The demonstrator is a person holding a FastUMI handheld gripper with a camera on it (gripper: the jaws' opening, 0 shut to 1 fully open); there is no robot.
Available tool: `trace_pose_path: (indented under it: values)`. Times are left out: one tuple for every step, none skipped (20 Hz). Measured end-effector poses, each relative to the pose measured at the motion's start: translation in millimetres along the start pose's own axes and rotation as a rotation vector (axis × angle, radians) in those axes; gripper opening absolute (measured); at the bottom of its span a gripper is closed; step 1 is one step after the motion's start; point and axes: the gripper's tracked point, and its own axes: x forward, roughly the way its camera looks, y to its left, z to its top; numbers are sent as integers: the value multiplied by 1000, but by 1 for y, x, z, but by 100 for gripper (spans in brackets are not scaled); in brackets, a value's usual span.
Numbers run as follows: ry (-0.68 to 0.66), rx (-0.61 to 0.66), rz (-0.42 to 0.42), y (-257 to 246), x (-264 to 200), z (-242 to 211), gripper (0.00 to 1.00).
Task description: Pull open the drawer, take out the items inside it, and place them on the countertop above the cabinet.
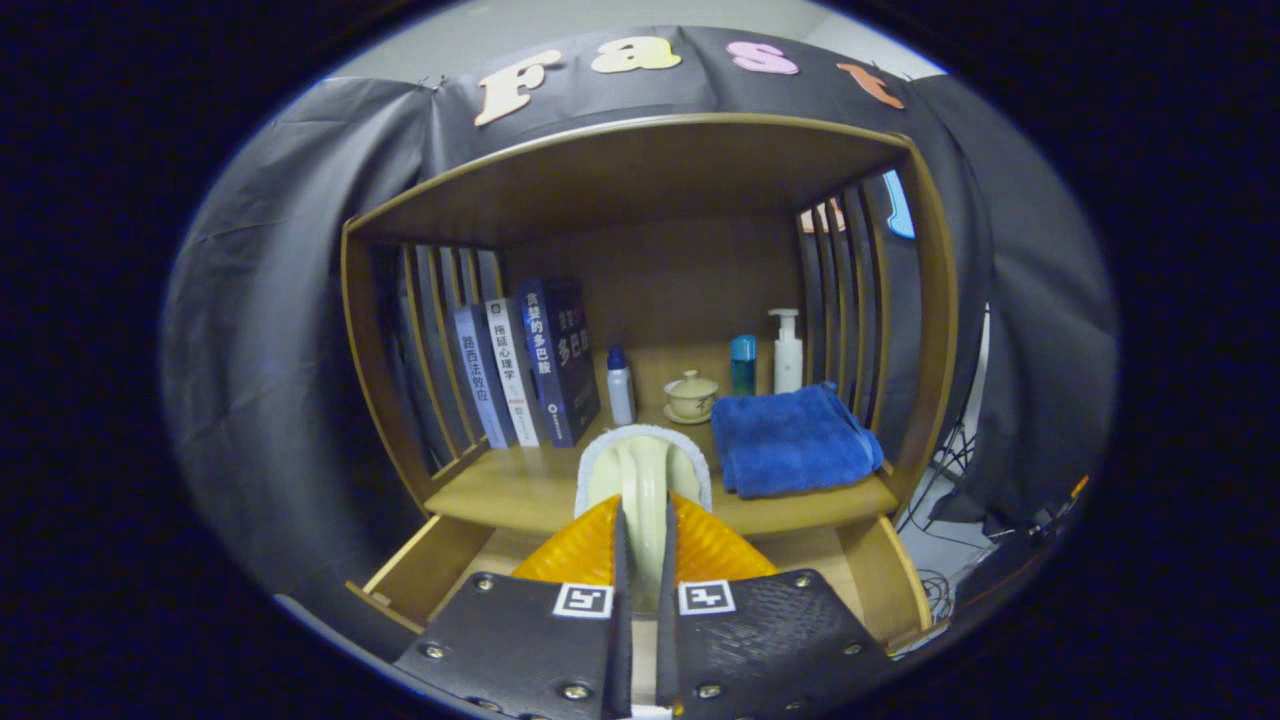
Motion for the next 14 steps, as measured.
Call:
trace_pose_path:
  values:
    - [-5, -3, -4, 1, 6, 5, 10]
    - [-8, -7, -10, 0, 15, 7, 10]
    - [-6, -15, -23, -2, 23, 7, 10]
    - [-3, -20, -32, -3, 32, 7, 10]
    - [2, -23, -42, -4, 41, 6, 10]
    - [7, -25, -49, -5, 50, 4, 10]
    - [12, -29, -58, -6, 59, 3, 10]
    - [16, -34, -64, -7, 67, 1, 10]
    - [18, -35, -70, -7, 75, -1, 10]
    - [24, -31, -71, -7, 82, -4, 10]
    - [32, -26, -73, -5, 91, -9, 10]
    - [45, -23, -73, -3, 98, -14, 10]
    - [57, -18, -71, 0, 105, -18, 10]
    - [64, -15, -70, 3, 112, -21, 10]
